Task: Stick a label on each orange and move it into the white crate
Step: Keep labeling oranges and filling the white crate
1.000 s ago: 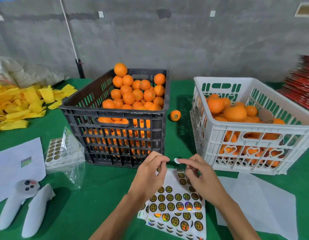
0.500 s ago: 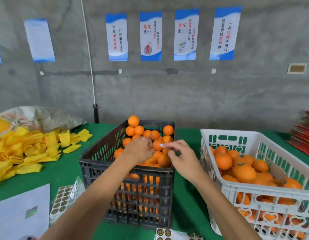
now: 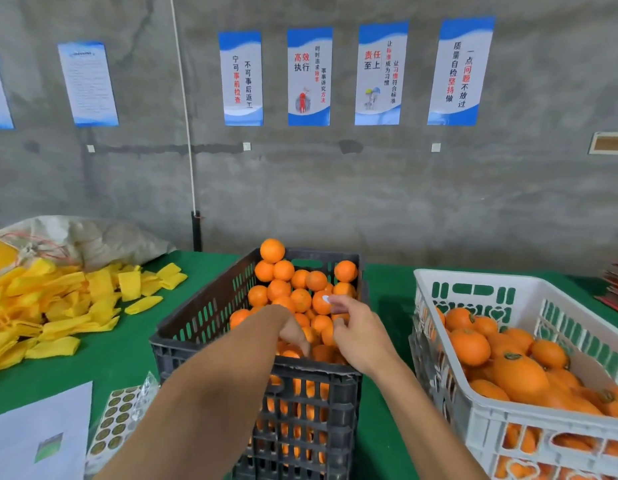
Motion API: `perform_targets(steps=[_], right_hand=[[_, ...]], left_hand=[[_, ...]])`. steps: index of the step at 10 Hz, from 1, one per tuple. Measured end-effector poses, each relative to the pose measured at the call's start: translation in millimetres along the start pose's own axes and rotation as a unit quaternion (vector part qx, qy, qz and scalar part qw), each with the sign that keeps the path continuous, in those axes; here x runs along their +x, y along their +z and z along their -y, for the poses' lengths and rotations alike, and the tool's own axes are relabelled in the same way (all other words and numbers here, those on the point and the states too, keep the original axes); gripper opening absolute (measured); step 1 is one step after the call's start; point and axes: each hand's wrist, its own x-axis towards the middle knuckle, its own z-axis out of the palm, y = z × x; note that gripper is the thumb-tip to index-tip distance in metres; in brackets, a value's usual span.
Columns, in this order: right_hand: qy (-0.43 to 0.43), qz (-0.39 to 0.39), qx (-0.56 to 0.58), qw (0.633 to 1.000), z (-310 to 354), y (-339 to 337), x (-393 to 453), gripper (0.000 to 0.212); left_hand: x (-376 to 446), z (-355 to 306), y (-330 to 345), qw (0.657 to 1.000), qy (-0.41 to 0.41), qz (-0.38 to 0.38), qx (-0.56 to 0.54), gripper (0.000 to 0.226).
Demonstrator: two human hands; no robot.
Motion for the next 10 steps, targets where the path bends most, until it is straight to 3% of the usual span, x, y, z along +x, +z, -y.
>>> perform_targets(steps=[1, 3, 4, 5, 6, 7, 9, 10], right_hand=[[0.013, -0.077, -0.011, 0.997, -7.1, 3.7, 0.1, 0.046], [0.009, -0.071, 0.047, 0.996, -12.9, 4.8, 4.1, 0.042], [0.01, -0.081, 0.137, 0.987, -15.2, 6.5, 8.5, 0.03], [0.036, -0.134, 0.271, 0.952, -14.3, 6.9, 13.0, 0.018], [0.105, -0.149, 0.395, 0.9, -6.0, -4.0, 13.4, 0.016], [0.141, -0.158, 0.405, 0.889, -7.3, -12.4, 16.9, 0.029], [0.163, -0.162, 0.456, 0.86, -8.0, -11.8, 22.7, 0.037], [0.168, -0.161, 0.467, 0.853, -9.6, -12.7, 26.8, 0.037]], left_hand=[[8.3, 2.9, -2.2, 0.999, -0.003, 0.016, -0.036, 0.077], [-0.4, -7.3, -9.8, 0.997, 0.072, -0.017, -0.029, 0.052], [-9.0, -16.3, -18.4, 0.947, 0.193, -0.122, -0.226, 0.027], [-25.5, -28.9, -24.8, 0.816, 0.273, -0.073, -0.504, 0.034], [-36.0, -37.5, -25.4, 0.775, 0.303, 0.02, -0.554, 0.054], [-34.1, -42.0, -21.7, 0.783, 0.322, 0.039, -0.53, 0.051], [-34.7, -46.2, -18.7, 0.753, 0.376, 0.073, -0.535, 0.056], [-35.4, -46.9, -15.5, 0.76, 0.394, 0.053, -0.515, 0.047]])
